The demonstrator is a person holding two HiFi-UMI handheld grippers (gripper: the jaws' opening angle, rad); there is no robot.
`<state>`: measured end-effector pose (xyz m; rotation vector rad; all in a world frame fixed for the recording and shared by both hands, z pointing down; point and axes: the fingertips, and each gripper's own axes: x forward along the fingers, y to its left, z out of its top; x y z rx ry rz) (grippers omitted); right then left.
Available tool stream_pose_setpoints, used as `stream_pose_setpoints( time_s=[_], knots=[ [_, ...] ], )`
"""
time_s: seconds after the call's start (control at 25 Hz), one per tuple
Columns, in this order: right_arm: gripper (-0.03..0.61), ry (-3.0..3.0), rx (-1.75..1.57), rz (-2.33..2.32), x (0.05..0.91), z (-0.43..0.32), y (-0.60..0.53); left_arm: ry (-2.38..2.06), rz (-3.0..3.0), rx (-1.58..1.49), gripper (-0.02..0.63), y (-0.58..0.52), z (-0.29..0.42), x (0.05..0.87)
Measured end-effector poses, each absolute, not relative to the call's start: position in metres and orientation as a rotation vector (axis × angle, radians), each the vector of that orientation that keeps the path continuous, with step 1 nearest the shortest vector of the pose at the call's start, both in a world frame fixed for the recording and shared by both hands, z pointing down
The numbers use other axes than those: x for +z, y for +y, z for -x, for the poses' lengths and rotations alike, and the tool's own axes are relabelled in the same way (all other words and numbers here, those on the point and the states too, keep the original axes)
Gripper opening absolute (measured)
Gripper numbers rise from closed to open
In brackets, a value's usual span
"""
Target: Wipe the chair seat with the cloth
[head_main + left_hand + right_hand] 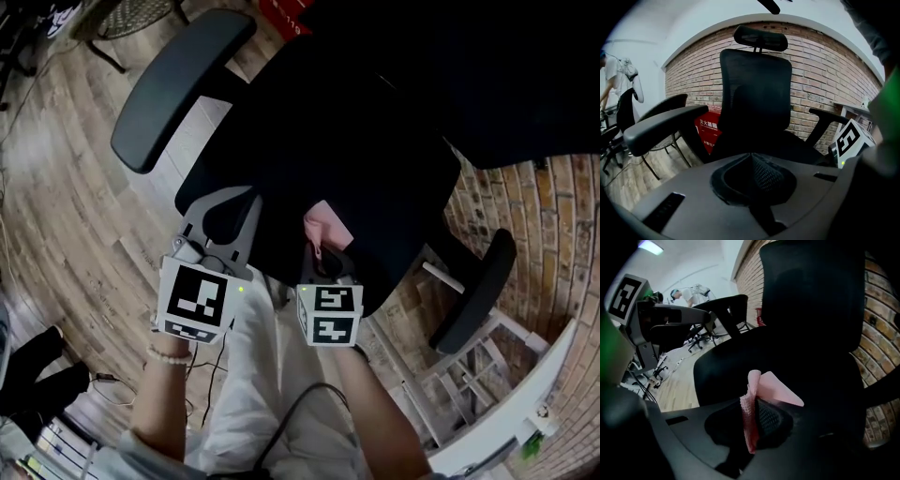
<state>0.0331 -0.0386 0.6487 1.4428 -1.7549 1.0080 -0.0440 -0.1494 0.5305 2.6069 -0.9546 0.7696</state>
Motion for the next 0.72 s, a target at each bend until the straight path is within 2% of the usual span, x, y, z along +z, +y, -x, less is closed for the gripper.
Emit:
stream_pose_setpoints(
  time_s=[0.4, 0.72],
  knots=[
    [0.054, -1.943, 0.991, -1.237, 0.64, 0.088, -0.049, -1.11, -2.523, 0.793, 0.018, -0.148, 0.122, 0.52],
    [0.054, -1.977, 0.987, -1.196, 0.64, 0.103, -0.051, -1.133, -2.515, 0.8, 0.018, -0.143, 0.125, 0.515]
  ],
)
